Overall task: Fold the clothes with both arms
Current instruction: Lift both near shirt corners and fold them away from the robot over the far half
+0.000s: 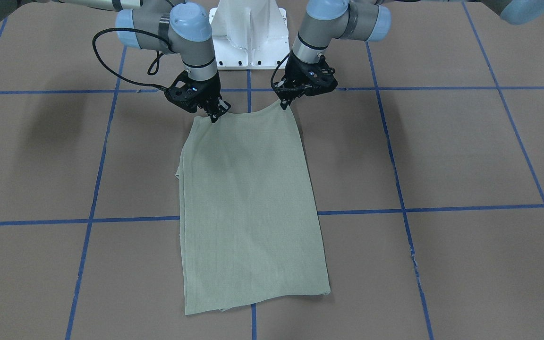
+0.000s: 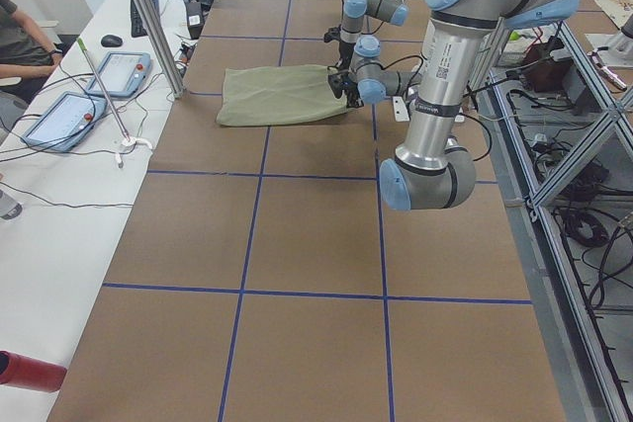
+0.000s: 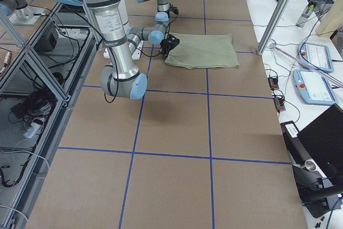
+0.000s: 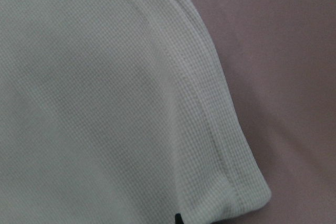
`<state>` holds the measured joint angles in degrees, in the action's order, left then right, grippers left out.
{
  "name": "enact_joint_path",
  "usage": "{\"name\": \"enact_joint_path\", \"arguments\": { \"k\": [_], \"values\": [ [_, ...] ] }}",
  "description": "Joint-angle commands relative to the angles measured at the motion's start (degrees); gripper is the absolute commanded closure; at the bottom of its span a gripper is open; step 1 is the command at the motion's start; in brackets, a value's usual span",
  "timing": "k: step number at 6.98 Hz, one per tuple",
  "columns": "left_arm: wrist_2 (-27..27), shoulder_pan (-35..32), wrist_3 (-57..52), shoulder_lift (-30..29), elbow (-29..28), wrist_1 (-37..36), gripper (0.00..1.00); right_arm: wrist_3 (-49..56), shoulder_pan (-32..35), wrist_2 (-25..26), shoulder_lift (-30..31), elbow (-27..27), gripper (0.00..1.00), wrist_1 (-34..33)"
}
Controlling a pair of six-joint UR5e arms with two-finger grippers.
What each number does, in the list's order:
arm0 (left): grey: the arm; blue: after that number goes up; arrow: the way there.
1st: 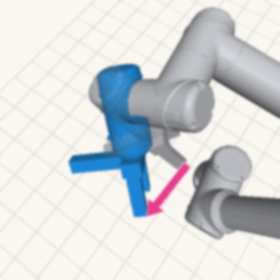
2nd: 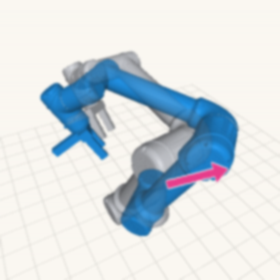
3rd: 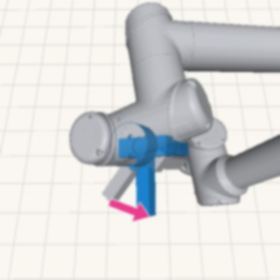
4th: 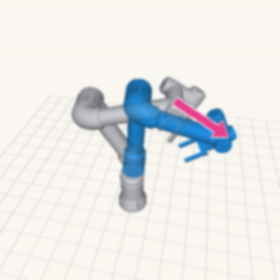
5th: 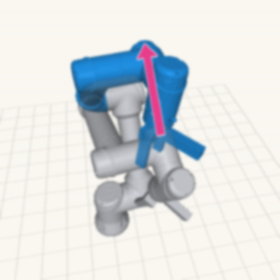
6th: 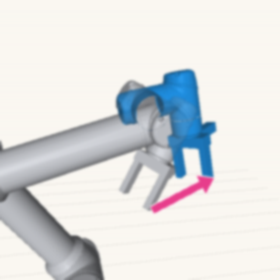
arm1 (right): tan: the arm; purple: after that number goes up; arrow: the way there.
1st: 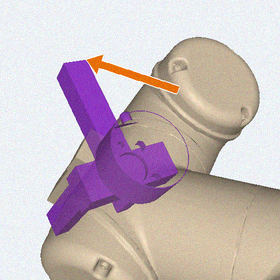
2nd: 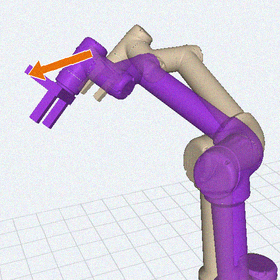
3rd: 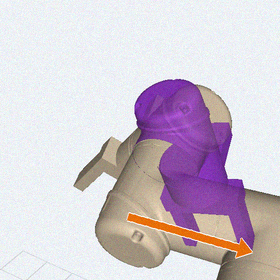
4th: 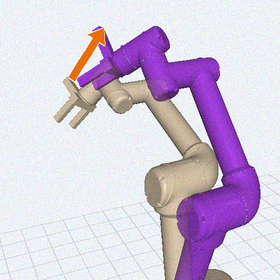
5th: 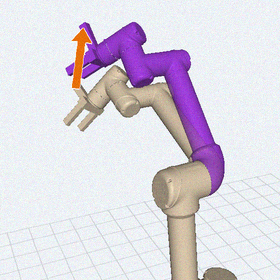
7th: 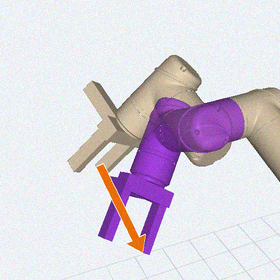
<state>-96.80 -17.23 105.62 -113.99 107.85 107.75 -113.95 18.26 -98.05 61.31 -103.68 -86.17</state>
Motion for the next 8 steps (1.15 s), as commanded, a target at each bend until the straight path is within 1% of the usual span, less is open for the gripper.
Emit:
{"name": "enact_joint_path", "arguments": {
  "k": [1, 2, 3, 5, 6, 7, 8],
  "values": [
    [0.1, 0.0, 0.1, 0.4, 1.6, -0.2, 1.00, -1.1, -0.1, 0.4, 0.7, -2.9, 1.00, 0.0],
    [0.2, 0.3, 0.2, 0.5, 3.9, -1.0, 1.00, -1.3, -0.1, 0.1, 1.6, -4.9, 1.00, 0.0],
    [0.2, 2.0, 0.7, 1.6, 6.3, -1.3, 1.00, -1.3, -1.5, 0.2, 3.7, -8.1, 1.00, 0.0],
    [0.5, 6.8, 1.2, 6.0, 13.3, -2.4, 1.00, -1.2, -4.7, -0.8, 7.1, -15.2, 1.00, -0.1],
    [0.5, 7.8, 1.3, 7.3, 16.5, -5.2, 1.00, -1.3, -5.9, -2.1, 9.2, -18.7, 1.00, -0.1],
    [0.5, 8.5, 1.3, 7.4, 19.6, -8.8, 1.00, -1.2, -5.9, -4.8, 10.3, -20.4, 1.00, 0.0],
    [0.1, 8.6, 1.3, 6.9, 19.8, -9.2, 1.00, -1.2, -6.1, -5.2, 9.6, -20.0, 1.00, 0.1]
  ]
}}
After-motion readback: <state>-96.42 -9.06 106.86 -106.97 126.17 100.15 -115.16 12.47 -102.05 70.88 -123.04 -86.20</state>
